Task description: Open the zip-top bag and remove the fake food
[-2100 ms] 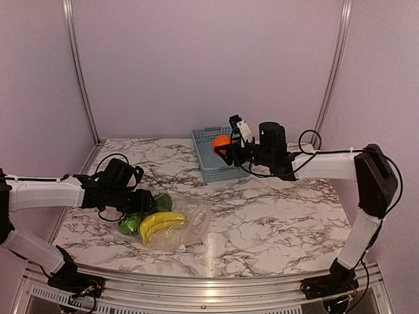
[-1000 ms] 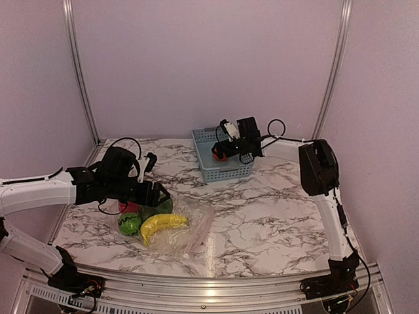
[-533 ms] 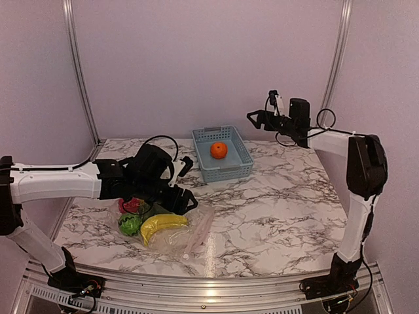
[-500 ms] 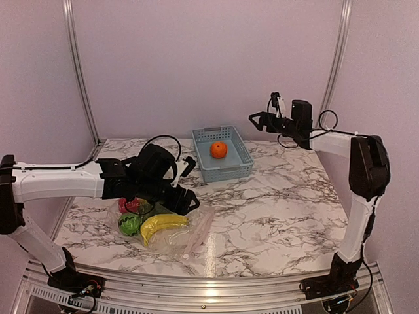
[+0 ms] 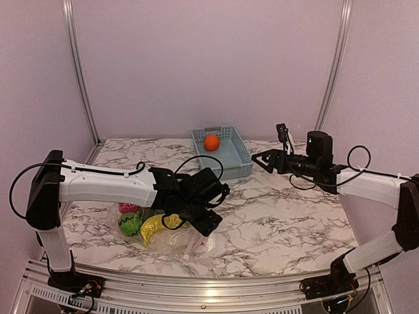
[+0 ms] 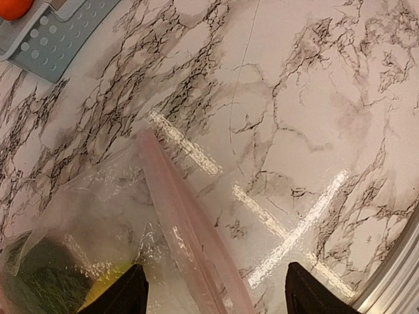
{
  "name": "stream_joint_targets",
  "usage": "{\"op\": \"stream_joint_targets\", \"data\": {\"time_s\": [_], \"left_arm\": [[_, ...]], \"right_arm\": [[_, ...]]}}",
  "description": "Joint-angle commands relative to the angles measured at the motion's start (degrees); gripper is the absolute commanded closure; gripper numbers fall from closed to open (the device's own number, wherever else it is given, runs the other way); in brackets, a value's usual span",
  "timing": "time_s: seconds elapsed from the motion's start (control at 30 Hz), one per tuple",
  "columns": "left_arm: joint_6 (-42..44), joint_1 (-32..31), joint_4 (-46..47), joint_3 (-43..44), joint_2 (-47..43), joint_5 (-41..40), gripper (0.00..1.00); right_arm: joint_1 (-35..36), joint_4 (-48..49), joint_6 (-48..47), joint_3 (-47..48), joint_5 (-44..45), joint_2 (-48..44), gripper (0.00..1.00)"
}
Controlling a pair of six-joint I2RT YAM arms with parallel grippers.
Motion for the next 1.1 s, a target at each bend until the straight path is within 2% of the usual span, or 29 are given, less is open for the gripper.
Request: {"op": "stream_joint_targets", "data": {"time_s": [0.0,0.13,0.23,0.3,0.47,0.57,0.7,0.87,1.07], "left_arm": [[0.4,-1.1,-8.1,3.6,4.6,-7.1,0.27],[-1.2,-1.1,-11.2,5.7,7.5,-11.1,0.35],[-1.6,-1.1,-12.4,6.4,8.8,-13.5,0.49],[-2.1,-1.0,-12.7,6.6,9.1,-13.9,0.61],[-4.2,0.3,-10.8,5.9,7.3,-12.0,0.99],[-5.8,1.5,-8.1,4.5,4.8,-9.7,1.00],[-9.0,4.0,-1.8,0.2,-0.2,-6.1,1.00],[-13.0,8.4,9.8,-7.2,-5.6,1.9,1.00],[-14.5,9.9,13.5,-8.8,-6.4,4.3,1.00]], "right_arm": [[4.7,1.3,2.2,-8.8,2.4,-6.9,0.17],[6.7,5.5,5.2,-18.0,2.9,-11.2,0.18],[8.5,8.3,6.4,-22.8,3.7,-12.6,0.20],[10.2,9.9,5.8,-24.8,4.2,-12.8,0.21],[15.5,17.5,3.9,-29.7,7.7,-13.1,0.23],[17.5,24.9,6.3,-30.9,8.4,-10.2,0.25],[21.2,29.0,7.8,-27.6,9.7,-3.6,0.29],[24.4,37.8,12.5,-23.2,8.6,6.8,0.44],[27.7,50.7,21.5,-14.5,7.3,20.9,0.55]]}}
